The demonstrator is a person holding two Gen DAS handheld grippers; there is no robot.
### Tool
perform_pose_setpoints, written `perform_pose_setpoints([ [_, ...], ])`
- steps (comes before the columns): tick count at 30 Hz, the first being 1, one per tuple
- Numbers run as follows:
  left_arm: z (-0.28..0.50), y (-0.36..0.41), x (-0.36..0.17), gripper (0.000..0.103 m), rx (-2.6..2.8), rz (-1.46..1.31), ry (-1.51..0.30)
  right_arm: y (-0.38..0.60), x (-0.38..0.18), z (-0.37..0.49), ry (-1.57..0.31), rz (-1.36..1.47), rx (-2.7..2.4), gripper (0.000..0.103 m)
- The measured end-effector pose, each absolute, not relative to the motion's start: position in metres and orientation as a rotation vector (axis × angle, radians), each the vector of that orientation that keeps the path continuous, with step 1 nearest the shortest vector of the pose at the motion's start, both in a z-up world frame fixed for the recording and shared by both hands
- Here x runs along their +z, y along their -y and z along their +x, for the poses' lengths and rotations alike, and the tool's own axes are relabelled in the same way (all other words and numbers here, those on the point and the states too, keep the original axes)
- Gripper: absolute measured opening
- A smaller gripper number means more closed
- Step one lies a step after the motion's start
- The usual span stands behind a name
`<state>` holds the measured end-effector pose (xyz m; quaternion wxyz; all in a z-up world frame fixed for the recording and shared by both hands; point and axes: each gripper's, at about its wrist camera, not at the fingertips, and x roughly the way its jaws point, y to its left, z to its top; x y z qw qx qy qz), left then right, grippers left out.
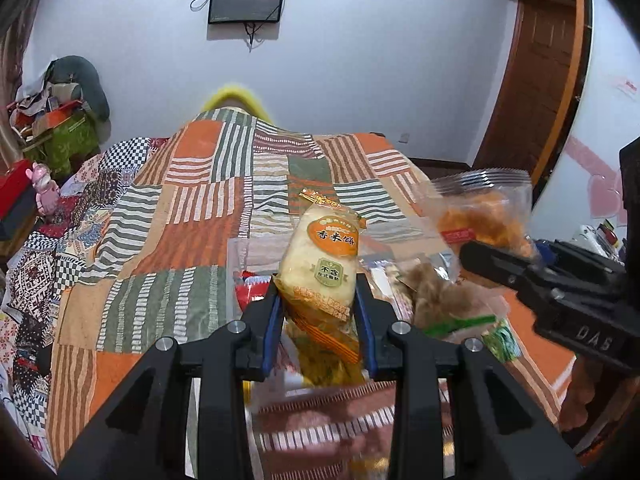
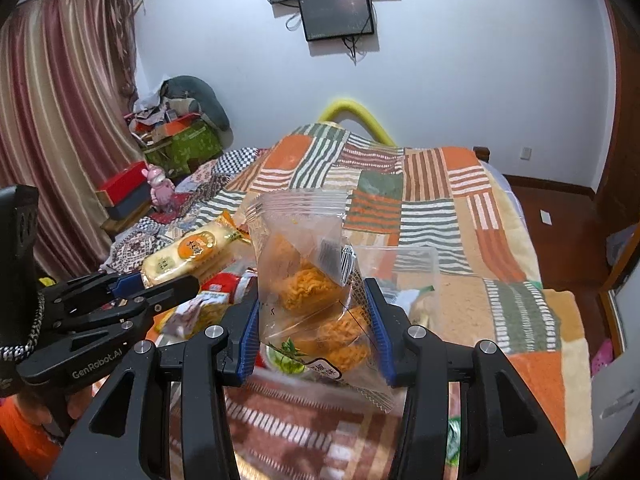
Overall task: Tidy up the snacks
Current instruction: 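Put square cake in box with left tool while right tool releases zip bag there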
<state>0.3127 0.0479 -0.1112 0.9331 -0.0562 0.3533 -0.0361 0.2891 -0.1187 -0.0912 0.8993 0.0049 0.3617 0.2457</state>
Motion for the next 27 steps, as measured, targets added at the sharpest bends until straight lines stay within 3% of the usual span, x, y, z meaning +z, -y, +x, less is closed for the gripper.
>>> perform_pose_setpoints([
  [19, 0.377, -0.049, -0.144, 0.034, -0.098, -0.199, -0.839, 0.092, -0.124, 0.346, -0.869, -0.049, 0.469, 0.044],
  [27, 0.373, -0.052, -0.144, 0.045, -0.078, -0.176, -0.850, 0.090, -0.125, 0.344, -0.883, -0.077, 0.486, 0.045],
])
